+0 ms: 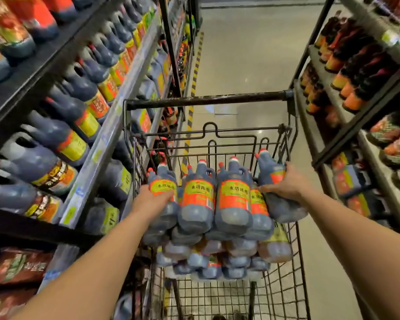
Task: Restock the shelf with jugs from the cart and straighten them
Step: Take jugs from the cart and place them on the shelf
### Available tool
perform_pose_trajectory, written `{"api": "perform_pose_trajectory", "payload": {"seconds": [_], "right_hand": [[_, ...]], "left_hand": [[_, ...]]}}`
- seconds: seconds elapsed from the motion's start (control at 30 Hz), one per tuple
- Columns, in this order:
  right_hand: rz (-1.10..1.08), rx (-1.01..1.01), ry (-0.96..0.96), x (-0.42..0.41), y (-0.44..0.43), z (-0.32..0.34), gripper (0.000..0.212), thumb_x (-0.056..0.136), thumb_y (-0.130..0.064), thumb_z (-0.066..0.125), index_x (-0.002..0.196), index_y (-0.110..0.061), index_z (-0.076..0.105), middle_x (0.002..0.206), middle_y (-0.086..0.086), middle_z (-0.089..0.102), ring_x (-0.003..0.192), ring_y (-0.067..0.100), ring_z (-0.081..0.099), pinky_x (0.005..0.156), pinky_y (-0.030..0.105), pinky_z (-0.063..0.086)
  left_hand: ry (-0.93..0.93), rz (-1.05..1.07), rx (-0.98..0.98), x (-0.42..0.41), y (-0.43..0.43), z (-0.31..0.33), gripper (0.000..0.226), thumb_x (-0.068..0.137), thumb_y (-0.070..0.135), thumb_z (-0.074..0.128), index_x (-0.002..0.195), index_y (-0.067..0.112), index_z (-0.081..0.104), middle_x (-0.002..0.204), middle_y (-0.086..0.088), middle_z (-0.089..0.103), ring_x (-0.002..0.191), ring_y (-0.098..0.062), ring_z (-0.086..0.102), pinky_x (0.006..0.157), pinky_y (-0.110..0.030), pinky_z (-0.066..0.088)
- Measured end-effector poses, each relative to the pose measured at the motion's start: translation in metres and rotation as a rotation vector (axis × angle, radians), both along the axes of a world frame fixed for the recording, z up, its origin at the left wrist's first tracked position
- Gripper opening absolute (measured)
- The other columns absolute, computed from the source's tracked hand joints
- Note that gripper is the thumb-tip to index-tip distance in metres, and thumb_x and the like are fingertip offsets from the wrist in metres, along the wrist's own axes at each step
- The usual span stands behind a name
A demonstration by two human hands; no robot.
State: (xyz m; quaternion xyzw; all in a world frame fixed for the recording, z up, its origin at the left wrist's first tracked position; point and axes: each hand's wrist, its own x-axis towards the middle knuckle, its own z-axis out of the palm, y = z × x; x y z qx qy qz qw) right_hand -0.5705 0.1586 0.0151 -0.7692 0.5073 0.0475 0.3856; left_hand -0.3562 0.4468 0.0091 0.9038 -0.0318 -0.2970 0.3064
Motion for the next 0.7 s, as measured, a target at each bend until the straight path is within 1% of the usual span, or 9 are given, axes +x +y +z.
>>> {"api": "perform_pose_trajectory", "payload": {"seconds": [0.07,0.17,0.2,0.27,0.33,0.37,0.47,0.57,0.7], "right_hand": [[-0.013,-0.021,0.024,0.001,0.001,-0.001,0.114,0.056,-0.041,0.093,0.144,-0.008,0.029,0.135,0.014,0.052,0.115,0.029,0.055,0.082,0.031,0.042],[-0.015,-0.041,0.047,0.0,0.003,-0.001,0.099,0.056,-0.043,0.09,0.134,-0.01,0.038,0.128,0.013,0.056,0.111,0.03,0.058,0.093,0.042,0.048],[-0.009,-0.044,0.048,-0.002,0.004,0.0,0.095,0.056,-0.042,0.089,0.132,-0.011,0.04,0.125,0.013,0.058,0.107,0.028,0.059,0.092,0.043,0.049],[0.004,-0.069,0.057,-0.007,0.007,0.003,0.09,0.058,-0.042,0.087,0.129,-0.013,0.041,0.122,0.011,0.059,0.098,0.022,0.058,0.084,0.037,0.049],[0.018,-0.105,0.069,-0.014,0.012,0.006,0.087,0.06,-0.044,0.085,0.129,-0.016,0.04,0.118,0.008,0.06,0.089,0.019,0.054,0.076,0.032,0.044],[0.031,-0.128,0.075,-0.019,0.015,0.007,0.086,0.06,-0.047,0.083,0.128,-0.018,0.039,0.115,0.007,0.061,0.088,0.019,0.055,0.075,0.033,0.045],[0.063,-0.216,0.085,-0.033,0.024,0.011,0.084,0.06,-0.051,0.079,0.127,-0.021,0.038,0.108,0.005,0.063,0.091,0.026,0.063,0.078,0.042,0.053],[0.058,-0.246,0.034,-0.044,0.03,0.016,0.092,0.058,-0.056,0.076,0.132,-0.023,0.032,0.109,0.006,0.064,0.092,0.029,0.064,0.076,0.04,0.053],[0.03,-0.284,-0.067,-0.052,0.04,0.029,0.099,0.048,-0.065,0.069,0.132,-0.033,0.027,0.116,0.002,0.061,0.098,0.028,0.063,0.075,0.038,0.05]], "left_hand": [[0.057,0.055,-0.011,0.01,-0.01,-0.011,0.087,0.069,0.05,0.081,0.135,0.009,0.045,0.123,-0.013,0.062,0.105,-0.03,0.061,0.092,-0.041,0.051],[0.09,0.103,0.032,0.021,-0.024,-0.023,0.116,0.062,0.051,0.086,0.147,0.004,0.024,0.135,-0.015,0.052,0.116,-0.034,0.057,0.095,-0.045,0.05],[0.099,0.114,0.04,0.025,-0.028,-0.026,0.121,0.06,0.052,0.088,0.148,0.003,0.021,0.137,-0.016,0.05,0.117,-0.035,0.056,0.095,-0.046,0.049],[0.115,0.128,0.049,0.031,-0.034,-0.03,0.125,0.054,0.053,0.091,0.147,0.004,0.023,0.138,-0.016,0.05,0.117,-0.036,0.056,0.096,-0.049,0.049],[0.143,0.142,0.015,0.036,-0.035,-0.033,0.125,0.044,0.046,0.094,0.145,0.006,0.031,0.134,-0.017,0.054,0.113,-0.037,0.059,0.094,-0.051,0.051],[0.163,0.156,-0.021,0.037,-0.035,-0.033,0.125,0.039,0.041,0.094,0.144,0.007,0.034,0.13,-0.018,0.057,0.109,-0.037,0.061,0.093,-0.052,0.052],[0.203,0.201,-0.088,0.036,-0.032,-0.033,0.124,0.035,0.034,0.09,0.144,0.01,0.035,0.121,-0.019,0.06,0.099,-0.038,0.064,0.087,-0.053,0.054],[0.206,0.282,-0.144,0.029,-0.024,-0.028,0.108,0.046,0.03,0.095,0.136,0.007,0.039,0.109,-0.018,0.062,0.085,-0.035,0.066,0.072,-0.049,0.057],[0.12,0.292,-0.248,0.013,-0.007,-0.014,0.08,0.044,0.026,0.095,0.112,0.015,0.053,0.096,-0.013,0.069,0.072,-0.031,0.071,0.064,-0.046,0.059]]}}
